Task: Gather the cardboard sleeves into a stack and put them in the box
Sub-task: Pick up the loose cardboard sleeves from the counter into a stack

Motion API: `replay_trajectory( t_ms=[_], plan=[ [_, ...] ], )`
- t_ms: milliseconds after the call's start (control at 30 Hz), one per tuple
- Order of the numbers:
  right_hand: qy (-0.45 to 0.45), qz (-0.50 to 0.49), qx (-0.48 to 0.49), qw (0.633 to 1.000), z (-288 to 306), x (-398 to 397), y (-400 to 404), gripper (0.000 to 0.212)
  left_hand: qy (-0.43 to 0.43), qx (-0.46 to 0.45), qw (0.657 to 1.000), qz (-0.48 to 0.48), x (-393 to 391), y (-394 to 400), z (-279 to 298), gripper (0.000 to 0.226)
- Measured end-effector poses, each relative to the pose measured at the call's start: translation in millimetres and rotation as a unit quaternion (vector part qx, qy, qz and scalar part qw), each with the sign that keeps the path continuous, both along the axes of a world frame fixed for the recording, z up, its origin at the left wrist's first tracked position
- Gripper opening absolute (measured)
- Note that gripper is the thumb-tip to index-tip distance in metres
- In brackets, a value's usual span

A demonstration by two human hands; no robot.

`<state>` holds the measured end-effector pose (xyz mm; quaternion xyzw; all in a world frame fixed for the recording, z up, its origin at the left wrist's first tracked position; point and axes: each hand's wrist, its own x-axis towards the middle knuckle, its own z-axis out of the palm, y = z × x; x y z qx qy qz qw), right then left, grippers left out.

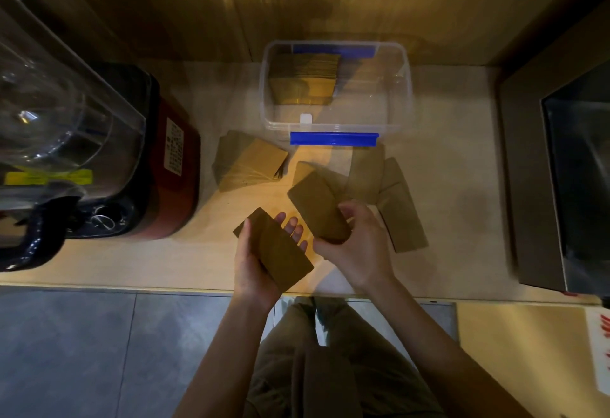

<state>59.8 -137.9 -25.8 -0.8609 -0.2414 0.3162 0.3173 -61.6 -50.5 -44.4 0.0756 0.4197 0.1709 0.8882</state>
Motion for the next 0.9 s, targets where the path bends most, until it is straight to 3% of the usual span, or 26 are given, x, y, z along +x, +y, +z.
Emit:
replay_trajectory(
  t_ms=[133, 333, 433, 533, 700, 900],
  plan=[
    [0.004, 0.040, 0.027, 0.999, 26, -10, 3, 0.057, 0.013, 0.040, 0.999, -0.028, 6, -2, 5, 0.064],
    [-0.079, 0.067, 0.033, 0.994, 21, -26, 1, 0.058, -0.060, 0.026, 0.997, -0.032, 18, -2, 7, 0.087],
    [-0.094, 0.081, 0.008, 0.992, 17, -27, 1, 0.060, -0.076, 0.018, 0.996, -0.045, 23, -1, 2, 0.088],
    [-0.091, 0.105, -0.017, 0.990, 14, -26, -2, 0.063, -0.063, 0.022, 0.996, -0.058, 28, -2, -3, 0.078],
    [-0.046, 0.129, -0.017, 0.991, 7, -19, -13, 0.057, -0.048, 0.021, 0.995, -0.083, 36, -7, -5, 0.036],
    [-0.017, 0.098, 0.002, 0.995, 4, -6, -25, 0.055, -0.033, 0.035, 0.991, -0.123, 55, -13, -3, 0.025]
  ],
)
